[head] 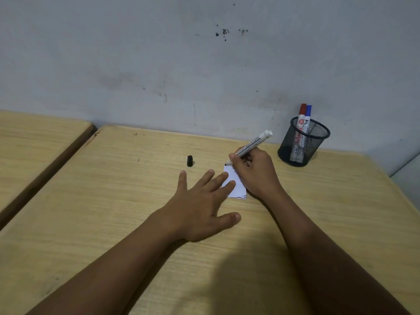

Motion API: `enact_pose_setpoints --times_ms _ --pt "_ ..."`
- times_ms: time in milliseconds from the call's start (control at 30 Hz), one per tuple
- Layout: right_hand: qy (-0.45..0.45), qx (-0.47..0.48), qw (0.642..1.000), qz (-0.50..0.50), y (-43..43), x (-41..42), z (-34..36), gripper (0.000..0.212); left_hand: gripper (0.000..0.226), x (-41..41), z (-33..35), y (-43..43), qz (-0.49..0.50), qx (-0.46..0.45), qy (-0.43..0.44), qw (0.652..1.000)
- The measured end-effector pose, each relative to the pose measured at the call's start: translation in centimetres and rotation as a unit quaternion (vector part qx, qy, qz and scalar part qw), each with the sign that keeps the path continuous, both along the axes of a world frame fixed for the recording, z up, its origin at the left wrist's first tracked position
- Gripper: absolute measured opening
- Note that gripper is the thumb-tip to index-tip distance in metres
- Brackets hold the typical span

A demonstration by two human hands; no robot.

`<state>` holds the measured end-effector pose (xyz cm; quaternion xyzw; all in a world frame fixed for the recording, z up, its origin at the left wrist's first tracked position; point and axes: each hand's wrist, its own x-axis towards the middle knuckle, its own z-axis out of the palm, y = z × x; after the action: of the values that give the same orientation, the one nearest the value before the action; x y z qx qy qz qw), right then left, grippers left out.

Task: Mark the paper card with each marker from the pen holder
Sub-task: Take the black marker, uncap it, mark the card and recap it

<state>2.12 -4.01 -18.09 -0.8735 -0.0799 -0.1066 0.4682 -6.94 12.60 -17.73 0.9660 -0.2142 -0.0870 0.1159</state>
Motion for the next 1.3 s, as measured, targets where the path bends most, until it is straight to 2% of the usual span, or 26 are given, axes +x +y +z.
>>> enact_pose_setpoints --times_ms 900,1300 --pt "-0.014 -0.02 0.999 0.027 -0.47 -0.23 -0.08 0.02 0.075 -0.21 0.16 -0.04 -0.001 -0.004 -0.014 1.0" --pt "-0.008 0.017 0.999 0.043 -0.57 -0.55 0.21 0.014 0.073 -0.02 -0.08 0.05 -0.001 -0.007 -0.027 1.0"
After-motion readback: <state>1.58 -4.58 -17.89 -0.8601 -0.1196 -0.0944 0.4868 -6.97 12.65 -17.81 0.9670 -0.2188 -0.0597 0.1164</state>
